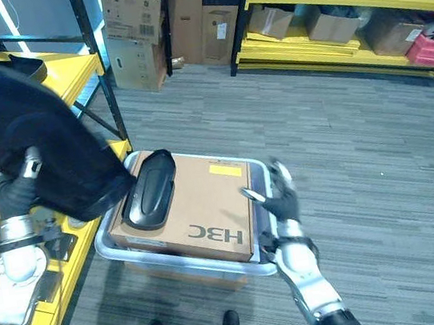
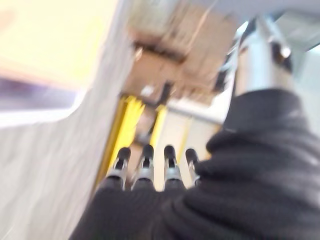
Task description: Move parts from the plastic box to the shelf.
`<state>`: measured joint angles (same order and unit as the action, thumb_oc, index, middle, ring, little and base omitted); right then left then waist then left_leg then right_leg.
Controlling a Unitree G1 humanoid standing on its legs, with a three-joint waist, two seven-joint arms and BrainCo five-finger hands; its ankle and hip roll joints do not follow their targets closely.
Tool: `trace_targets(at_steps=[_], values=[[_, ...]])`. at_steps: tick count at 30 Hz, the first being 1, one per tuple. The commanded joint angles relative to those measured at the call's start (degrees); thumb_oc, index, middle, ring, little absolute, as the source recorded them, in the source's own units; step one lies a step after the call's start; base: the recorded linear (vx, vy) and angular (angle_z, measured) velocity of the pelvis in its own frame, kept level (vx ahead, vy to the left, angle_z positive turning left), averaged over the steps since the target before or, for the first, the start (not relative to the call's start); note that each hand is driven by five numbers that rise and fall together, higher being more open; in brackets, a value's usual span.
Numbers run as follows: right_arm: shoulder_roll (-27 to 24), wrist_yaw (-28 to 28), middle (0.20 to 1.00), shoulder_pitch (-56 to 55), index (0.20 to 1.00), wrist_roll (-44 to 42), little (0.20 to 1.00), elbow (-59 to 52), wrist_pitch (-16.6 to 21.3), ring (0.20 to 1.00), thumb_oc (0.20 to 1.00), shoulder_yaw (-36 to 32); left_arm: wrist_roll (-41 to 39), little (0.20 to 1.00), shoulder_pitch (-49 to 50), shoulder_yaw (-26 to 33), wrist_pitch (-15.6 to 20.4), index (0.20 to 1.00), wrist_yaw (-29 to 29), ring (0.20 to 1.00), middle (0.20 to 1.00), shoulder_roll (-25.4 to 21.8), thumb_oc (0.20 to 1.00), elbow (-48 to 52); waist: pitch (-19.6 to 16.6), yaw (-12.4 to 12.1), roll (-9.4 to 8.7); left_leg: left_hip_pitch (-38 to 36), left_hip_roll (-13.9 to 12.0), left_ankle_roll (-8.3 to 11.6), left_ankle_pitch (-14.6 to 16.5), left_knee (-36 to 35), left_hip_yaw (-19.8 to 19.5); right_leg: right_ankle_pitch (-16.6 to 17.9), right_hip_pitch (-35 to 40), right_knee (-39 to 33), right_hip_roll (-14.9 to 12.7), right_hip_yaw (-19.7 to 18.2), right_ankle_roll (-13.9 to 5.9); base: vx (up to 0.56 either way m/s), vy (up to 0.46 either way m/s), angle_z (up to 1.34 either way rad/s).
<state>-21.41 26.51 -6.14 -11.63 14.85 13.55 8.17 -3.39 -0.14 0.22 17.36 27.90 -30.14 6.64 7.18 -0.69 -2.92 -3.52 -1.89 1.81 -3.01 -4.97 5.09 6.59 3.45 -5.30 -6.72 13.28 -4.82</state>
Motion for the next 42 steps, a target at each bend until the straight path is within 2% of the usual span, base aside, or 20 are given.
trace_targets(at_steps=[1,2,3,4,8,10,11,13,14,16,19,22,25,27,29,31,35,37,40,42], values=[[0.72,-4.56,1.000,2.89,1.000,-1.01,1.000,5.20,-0.93,1.000,1.000,2.47,-1.80,0.200,-5.06,-1.02,5.44,0.200,1.10,0.200,0.200,-0.24,0.200,-2.70,-2.59,-0.24,2.09,-1.51,-2.77,1.83,0.56,-0.03,-0.37,-3.02,4.01,0.39,-2.58,0.84,-3.41,0.00,0.071,0.00],[1.44,-4.67,1.000,2.41,1.000,-1.33,1.000,7.71,-1.10,1.000,1.000,2.44,-1.98,0.200,-4.33,-0.68,5.93,0.200,0.79,0.200,0.200,0.05,0.200,-2.86,-2.49,-0.40,1.99,-1.54,-2.66,1.77,0.60,-0.03,-0.50,-2.99,4.06,0.43,-2.64,0.85,-3.37,-0.01,0.078,-0.01],[2.49,-6.59,1.000,1.49,1.000,-4.90,1.000,11.74,-5.46,1.000,1.000,2.03,-3.76,0.200,-3.34,-0.11,6.88,0.200,-0.34,0.200,0.200,0.34,0.200,-2.78,-2.36,-0.75,1.84,-1.53,-2.45,1.70,0.70,-0.03,-0.81,-2.98,4.09,0.53,-2.77,0.90,-3.35,-0.01,0.074,-0.01],[3.48,-7.87,1.000,0.81,1.000,-6.21,1.000,16.05,-4.39,1.000,1.000,1.55,-4.66,0.200,-2.43,0.62,8.08,0.200,-1.78,0.200,0.200,0.65,0.200,-2.62,-2.19,-1.09,1.75,-1.61,-2.31,1.64,0.82,-0.03,-0.92,-2.97,4.26,0.54,-2.88,1.06,-3.34,-0.01,0.105,0.02],[7.68,-15.31,1.000,-1.49,1.000,-6.55,1.000,34.39,-11.22,1.000,1.000,-0.49,-6.69,0.200,-0.54,2.61,9.95,0.200,-7.57,0.200,0.200,2.54,0.200,0.35,-1.71,-3.22,1.29,-1.69,-1.34,1.11,1.17,-0.03,-2.01,-2.37,4.76,0.74,-3.83,2.24,-3.76,0.01,0.105,0.05],[8.08,-16.26,1.000,-1.44,1.000,-5.59,1.000,36.57,-11.61,1.000,1.000,-0.57,-6.82,0.200,-0.62,2.75,9.70,0.200,-8.10,0.200,0.200,2.67,0.200,0.86,-1.67,-3.45,1.22,-1.69,-1.20,1.03,1.22,-0.03,-2.14,-2.31,4.80,0.74,-3.96,2.35,-3.86,0.02,0.079,0.13],[8.93,-20.74,1.000,-1.33,1.000,-6.71,1.000,43.10,-20.11,1.000,1.000,-0.70,-7.51,0.200,-1.12,2.89,9.52,0.200,-9.66,0.200,0.200,2.83,0.200,2.12,-1.56,-4.19,0.99,-1.69,-0.82,0.84,1.36,-0.03,-2.52,-2.10,4.89,0.77,-4.28,2.74,-4.16,0.02,0.122,0.11],[9.30,-23.15,1.000,-1.33,1.000,-2.16,1.000,52.69,-19.33,1.000,1.000,-0.66,-6.84,0.200,-2.49,2.55,8.96,0.200,-11.98,0.200,0.200,2.91,0.200,3.63,-1.48,-5.33,0.65,-1.58,-0.37,0.70,1.40,-0.03,-3.02,-1.56,4.98,0.74,-4.80,3.42,-4.67,0.03,0.141,0.12],[8.98,-24.55,1.000,-1.09,1.000,-4.56,1.000,55.90,-20.61,1.000,1.000,-0.84,-5.01,0.200,-3.64,1.68,7.69,0.200,-13.28,0.200,0.200,2.77,0.200,5.53,-1.42,-6.10,0.32,-1.44,-0.03,0.58,1.48,-0.03,-3.37,-1.10,5.00,0.74,-5.24,4.13,-5.14,0.04,0.143,0.18],[8.91,-26.47,1.000,-0.70,1.000,-6.53,1.000,56.97,-21.46,1.000,1.000,-1.74,-4.18,0.200,-4.20,1.27,6.65,0.200,-14.23,0.200,0.200,2.73,0.200,6.82,-1.42,-6.55,0.14,-1.36,0.31,0.42,1.53,-0.03,-3.45,-0.62,4.93,0.70,-5.73,4.79,-5.57,0.03,0.092,0.19],[8.87,-27.71,1.000,0.67,1.000,-6.44,1.000,56.48,-19.77,1.000,1.000,-2.06,-1.84,0.200,-4.65,1.02,3.80,0.200,-15.00,0.200,0.200,1.99,0.200,7.82,-1.43,-7.23,0.02,-1.33,0.60,0.14,1.47,-0.03,-2.64,0.15,4.57,1.27,-6.40,5.79,-6.44,0.01,0.060,0.15],[8.74,-30.54,1.000,2.58,1.000,-5.35,1.000,55.43,-17.32,1.000,1.000,-1.18,-3.30,0.200,-5.49,1.04,3.02,0.200,-14.28,0.200,0.200,0.54,0.200,5.71,-1.11,-7.47,0.59,-0.44,-0.48,-0.49,0.51,-0.03,-1.34,-3.07,2.37,8.22,-4.57,5.08,-5.56,-0.07,0.001,-0.10],[8.51,-31.63,1.000,3.62,1.000,-4.23,1.000,53.41,-14.87,1.000,1.000,0.09,-3.66,0.200,-5.93,-0.18,5.17,0.200,-14.82,0.200,0.200,0.54,0.200,3.76,-0.52,-6.69,0.95,0.94,-0.24,-1.17,-0.47,-0.03,-4.31,-6.48,0.77,11.31,-0.15,0.67,-2.93,-0.09,-0.086,0.01],[8.08,-31.84,1.000,4.22,1.000,-5.81,1.000,51.32,-14.18,1.000,1.000,1.65,-2.88,0.200,-6.70,-1.35,7.18,0.200,-14.14,0.200,0.200,1.15,0.200,2.03,-0.29,-6.22,0.67,2.18,0.98,-0.44,-1.16,-0.03,-7.92,-7.11,1.74,8.16,2.39,-1.82,-1.06,-0.12,-0.256,0.67],[7.64,-33.22,1.000,4.83,1.000,-5.05,1.000,50.85,-14.99,1.000,1.000,2.85,-3.71,0.200,-6.87,-1.63,6.89,0.200,-12.00,0.200,0.200,1.33,0.200,1.06,-0.16,-6.37,0.55,2.67,1.56,0.36,-1.78,-0.03,-9.58,-6.13,2.66,4.94,3.46,-2.80,-0.52,-0.10,-0.265,0.88],[7.28,-32.63,1.000,6.34,1.000,-4.67,1.000,52.10,-17.97,1.000,1.000,4.51,-5.08,0.200,-6.37,-1.39,6.72,0.200,-11.23,0.200,0.200,1.60,0.200,0.26,0.39,-7.68,1.02,4.34,1.17,2.08,-3.87,-0.03,-10.27,-4.90,4.36,1.67,3.87,-2.19,-0.20,-0.10,-0.244,0.21],[6.60,-30.99,1.000,7.83,1.000,-7.01,1.000,56.29,-24.49,1.000,1.000,2.85,-1.93,0.200,-6.03,-1.42,6.84,0.200,-10.96,0.200,0.200,2.11,0.200,0.62,1.60,-9.20,2.32,8.46,0.32,4.56,-7.27,0.40,-9.19,-4.69,6.34,0.30,4.06,-0.64,0.09,-0.12,-0.095,0.25],[5.72,-31.08,1.000,7.78,1.000,-2.90,1.000,59.77,-26.47,1.000,1.000,0.51,-0.71,0.200,-5.75,-0.59,6.02,0.200,-11.34,0.200,0.200,1.96,0.200,1.54,2.35,-9.21,3.14,8.89,-1.68,5.54,-8.27,1.30,-4.49,-4.75,7.19,0.30,3.57,2.51,0.21,-0.13,0.053,0.19],[5.15,-31.45,1.000,7.35,1.000,0.35,1.000,62.43,-27.05,1.000,1.000,-0.28,-0.30,0.200,-4.95,0.31,5.34,0.200,-10.08,0.200,0.200,1.64,0.200,2.14,3.04,-8.12,2.41,6.18,-3.82,4.82,-5.78,4.12,1.16,-3.96,7.19,0.81,1.73,7.09,0.10,-0.20,0.112,1.15],[5.04,-33.36,1.000,7.22,1.000,3.23,1.000,63.87,-27.44,1.000,1.000,0.12,2.53,0.200,-4.24,0.90,3.51,0.200,-6.19,0.200,0.200,1.17,0.200,2.52,2.47,-6.48,1.18,1.28,-6.61,4.50,-2.90,7.37,5.37,-2.63,6.01,1.14,-0.30,11.74,-0.28,-0.23,0.174,1.13]])
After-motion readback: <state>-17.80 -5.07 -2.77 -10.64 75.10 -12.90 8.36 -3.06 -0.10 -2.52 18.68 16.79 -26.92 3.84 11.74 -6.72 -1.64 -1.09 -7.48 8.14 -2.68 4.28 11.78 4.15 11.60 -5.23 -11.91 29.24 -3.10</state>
